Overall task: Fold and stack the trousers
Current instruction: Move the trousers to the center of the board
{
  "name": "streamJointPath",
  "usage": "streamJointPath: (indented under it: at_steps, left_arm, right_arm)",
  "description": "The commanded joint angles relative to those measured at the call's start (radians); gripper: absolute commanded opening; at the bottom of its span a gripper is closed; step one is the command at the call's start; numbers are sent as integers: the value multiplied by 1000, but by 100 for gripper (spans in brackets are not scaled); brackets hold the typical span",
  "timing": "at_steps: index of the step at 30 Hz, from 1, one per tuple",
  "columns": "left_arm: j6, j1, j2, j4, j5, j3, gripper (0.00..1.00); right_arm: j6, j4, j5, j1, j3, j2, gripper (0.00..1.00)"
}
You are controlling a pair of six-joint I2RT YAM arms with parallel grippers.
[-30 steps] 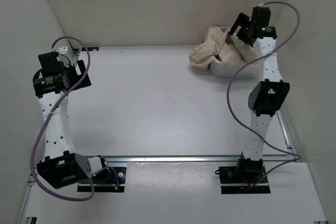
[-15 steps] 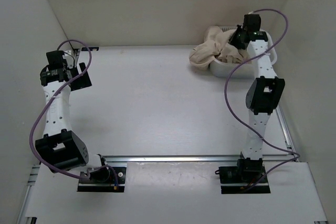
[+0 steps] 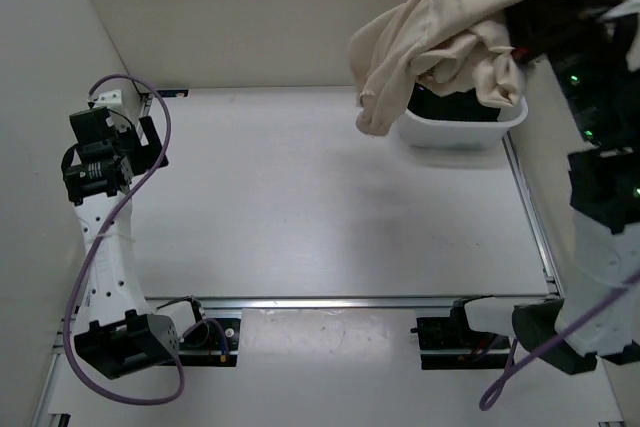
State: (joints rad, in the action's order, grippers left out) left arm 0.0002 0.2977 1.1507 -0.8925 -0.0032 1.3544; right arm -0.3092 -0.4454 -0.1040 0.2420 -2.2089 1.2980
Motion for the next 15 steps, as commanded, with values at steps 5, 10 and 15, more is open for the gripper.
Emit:
streamJointPath:
  at_steps: [5, 10, 15]
  left_arm:
    - [0, -3, -69, 17, 35, 6, 100]
    - [0, -3, -80, -3, 35, -17, 100]
    - [0, -3, -80, -13, 13, -17, 100]
  right_arm:
    - [-148, 13, -164, -9, 110, 92, 0]
    - [-62, -174, -249, 130, -33, 413, 0]
    - [-11, -271, -481, 341, -420, 938, 28]
